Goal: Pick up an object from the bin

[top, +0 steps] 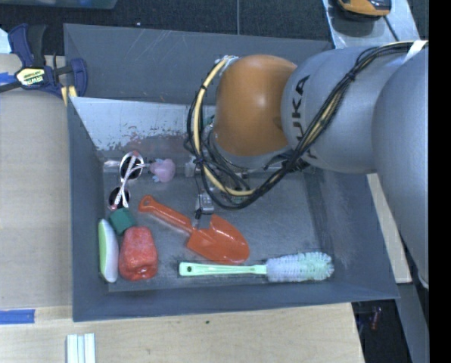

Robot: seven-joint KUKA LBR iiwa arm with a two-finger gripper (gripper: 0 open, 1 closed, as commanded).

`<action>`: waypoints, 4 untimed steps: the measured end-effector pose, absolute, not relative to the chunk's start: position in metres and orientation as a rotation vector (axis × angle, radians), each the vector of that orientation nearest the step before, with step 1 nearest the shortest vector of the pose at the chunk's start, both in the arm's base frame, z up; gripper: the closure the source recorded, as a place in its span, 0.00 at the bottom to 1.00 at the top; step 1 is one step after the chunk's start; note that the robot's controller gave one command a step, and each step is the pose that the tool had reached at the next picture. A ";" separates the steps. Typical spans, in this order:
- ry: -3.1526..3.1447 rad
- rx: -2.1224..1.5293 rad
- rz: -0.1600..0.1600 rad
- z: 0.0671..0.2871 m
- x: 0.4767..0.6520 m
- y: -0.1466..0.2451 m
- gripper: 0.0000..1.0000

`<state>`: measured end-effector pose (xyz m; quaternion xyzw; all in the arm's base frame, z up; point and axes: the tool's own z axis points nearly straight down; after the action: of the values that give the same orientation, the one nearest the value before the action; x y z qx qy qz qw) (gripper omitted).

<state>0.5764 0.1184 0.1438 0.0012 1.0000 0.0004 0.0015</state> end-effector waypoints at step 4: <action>3.124 -0.252 0.001 0.106 0.567 0.055 0.00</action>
Offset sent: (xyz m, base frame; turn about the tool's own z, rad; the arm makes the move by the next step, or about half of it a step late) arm -0.0126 -0.0619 -0.0738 0.1728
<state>0.5675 0.0545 0.1063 -0.0804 0.9968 0.0003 0.0039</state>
